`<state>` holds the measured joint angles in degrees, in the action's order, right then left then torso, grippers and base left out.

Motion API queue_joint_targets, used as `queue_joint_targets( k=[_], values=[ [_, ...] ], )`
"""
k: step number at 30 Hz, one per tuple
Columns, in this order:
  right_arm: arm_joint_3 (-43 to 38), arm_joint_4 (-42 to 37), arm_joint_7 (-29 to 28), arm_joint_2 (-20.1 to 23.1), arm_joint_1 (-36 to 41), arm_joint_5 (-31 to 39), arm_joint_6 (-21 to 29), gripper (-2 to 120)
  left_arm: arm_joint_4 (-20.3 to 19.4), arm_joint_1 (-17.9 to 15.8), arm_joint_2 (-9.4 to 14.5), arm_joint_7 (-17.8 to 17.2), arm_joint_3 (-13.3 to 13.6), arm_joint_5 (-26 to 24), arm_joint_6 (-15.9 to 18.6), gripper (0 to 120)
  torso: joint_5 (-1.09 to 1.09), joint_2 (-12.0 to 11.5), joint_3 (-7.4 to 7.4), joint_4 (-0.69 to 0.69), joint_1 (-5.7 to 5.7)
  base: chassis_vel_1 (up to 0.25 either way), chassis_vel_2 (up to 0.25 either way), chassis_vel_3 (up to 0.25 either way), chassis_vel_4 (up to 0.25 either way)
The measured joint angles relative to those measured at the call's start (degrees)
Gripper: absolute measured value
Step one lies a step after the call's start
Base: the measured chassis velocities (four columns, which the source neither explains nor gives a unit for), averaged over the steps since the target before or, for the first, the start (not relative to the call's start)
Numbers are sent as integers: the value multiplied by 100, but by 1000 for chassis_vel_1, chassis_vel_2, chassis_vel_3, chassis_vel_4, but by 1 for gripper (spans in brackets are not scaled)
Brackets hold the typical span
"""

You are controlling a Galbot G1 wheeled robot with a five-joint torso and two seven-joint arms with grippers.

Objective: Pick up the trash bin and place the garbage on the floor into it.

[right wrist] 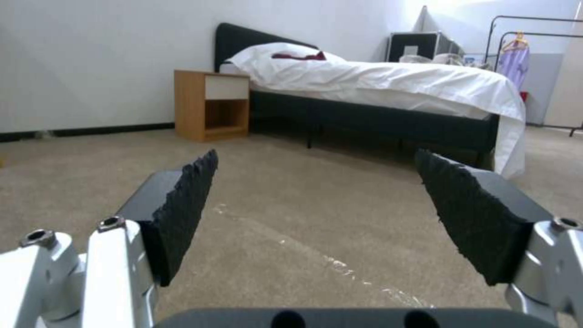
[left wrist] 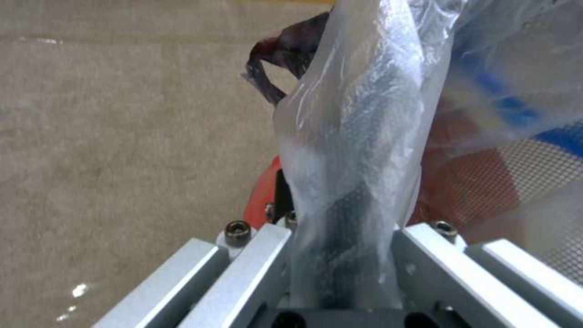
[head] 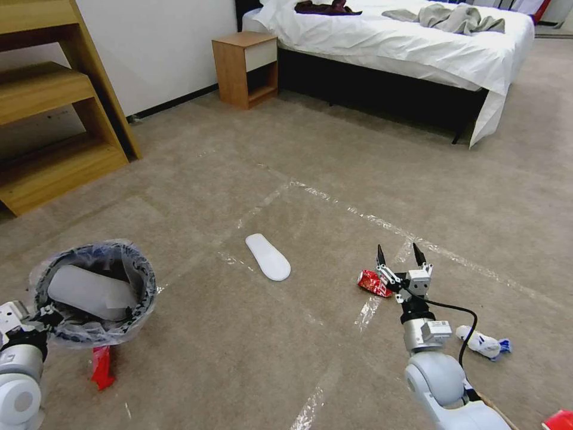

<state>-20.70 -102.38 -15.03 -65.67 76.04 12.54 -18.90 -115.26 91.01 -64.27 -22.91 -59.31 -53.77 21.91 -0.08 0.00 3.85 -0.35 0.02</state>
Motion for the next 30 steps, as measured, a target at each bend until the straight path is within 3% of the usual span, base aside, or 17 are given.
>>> queue_joint_targets(
  k=[9, 30],
  values=[
    [-14, -79, -1, 67, -13, 98, -1, 86, -95, -9, 97, -198, -106, -449, 257, 1, 0, 0, 0, 0, 0, 0, 0, 0, 0],
    [-11, -177, 0, 90, 12, 173, 118, 85, -41, 6, 107, -181, -106, -453, 263, 1, 0, 0, 0, 0, 0, 0, 0, 0, 0]
  ],
)
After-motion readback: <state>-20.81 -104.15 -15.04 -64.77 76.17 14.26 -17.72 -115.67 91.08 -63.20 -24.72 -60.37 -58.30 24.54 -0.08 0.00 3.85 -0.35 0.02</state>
